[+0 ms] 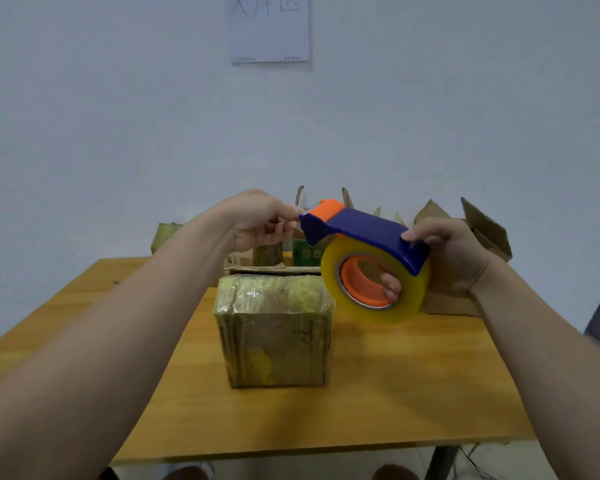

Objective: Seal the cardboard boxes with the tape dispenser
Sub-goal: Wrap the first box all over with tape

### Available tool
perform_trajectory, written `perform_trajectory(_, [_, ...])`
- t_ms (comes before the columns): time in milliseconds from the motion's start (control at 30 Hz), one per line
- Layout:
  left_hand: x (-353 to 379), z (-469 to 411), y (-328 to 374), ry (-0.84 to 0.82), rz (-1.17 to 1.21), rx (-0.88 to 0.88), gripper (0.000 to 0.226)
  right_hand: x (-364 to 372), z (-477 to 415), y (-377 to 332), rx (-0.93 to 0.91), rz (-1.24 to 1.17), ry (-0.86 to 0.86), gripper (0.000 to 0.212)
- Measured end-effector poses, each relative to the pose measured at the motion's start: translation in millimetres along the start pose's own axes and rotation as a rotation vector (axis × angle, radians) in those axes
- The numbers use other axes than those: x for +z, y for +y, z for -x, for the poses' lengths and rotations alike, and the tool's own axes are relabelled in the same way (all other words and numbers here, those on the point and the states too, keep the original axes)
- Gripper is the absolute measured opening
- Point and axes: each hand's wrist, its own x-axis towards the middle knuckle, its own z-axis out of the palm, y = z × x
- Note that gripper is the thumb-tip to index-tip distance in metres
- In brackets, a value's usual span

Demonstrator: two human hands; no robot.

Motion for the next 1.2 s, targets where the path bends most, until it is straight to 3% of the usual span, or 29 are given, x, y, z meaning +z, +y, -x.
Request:
perform_trajectory(67, [-9.5, -1.9, -5.3, 0.022, 0.059, -0.002, 0.012, 5.9, -9.6, -7.2, -0.027, 0.044, -0.015, 0.033])
perform_trajectory(133, [-23.2, -4.1, -10.5, 0.042, 0.126, -0.01, 0.011, 8.0, -21.0, -14.2, -0.023, 0.086, -0.038, 0.027])
perform_trajectory(200, [-44.0, -6.5, -14.3, 0.071, 0.202, -0.033, 0.009, 10.2, -32.0, -22.2, 0.007, 0.123, -0.047, 0.032])
perform_trajectory(400, [-81.3, -17.3, -39.8, 0.148, 0.377, -0.037, 0.011, 14.9, -70.9, -36.6, 0.03, 0.145, -0.163, 0.074])
perform_trajectory(533, [-83.3, -23.8, -64.4, 0.123, 0.612, 0.004, 0.011, 17.7, -98.9, -28.0, -0.026, 0.058, -0.243, 0.064])
perform_trajectory(767, [-88.1, -28.4, -112.1, 0.105, 0.781, -0.131, 0.007, 16.7, -128.3, 12.4, 0.082, 0.092, -0.046, 0.057])
perform_trajectory(900, [-97.5, -24.5, -116.1, 0.1, 0.752, -0.13, 0.014, 15.3, -132.5, 9.1, 0.118, 0.169, -0.082, 0.047])
perform_trajectory(1000, [-105.6, -19.1, -118.9, 0.106, 0.693, -0.116, 0.016, 17.5, -135.3, 0.6, 0.172, 0.193, -0.161, 0.068])
perform_trajectory(1133, [-111.7, -8.8, -131.1, 0.149, 0.682, -0.129, 0.012, 22.3, -143.6, -7.1, 0.221, 0.235, -0.153, 0.039])
perform_trajectory(1200, [-114.7, -4.2, -138.8, 0.169, 0.667, -0.144, 0.013, 27.7, -148.3, -8.5, 0.255, 0.258, -0.172, 0.037])
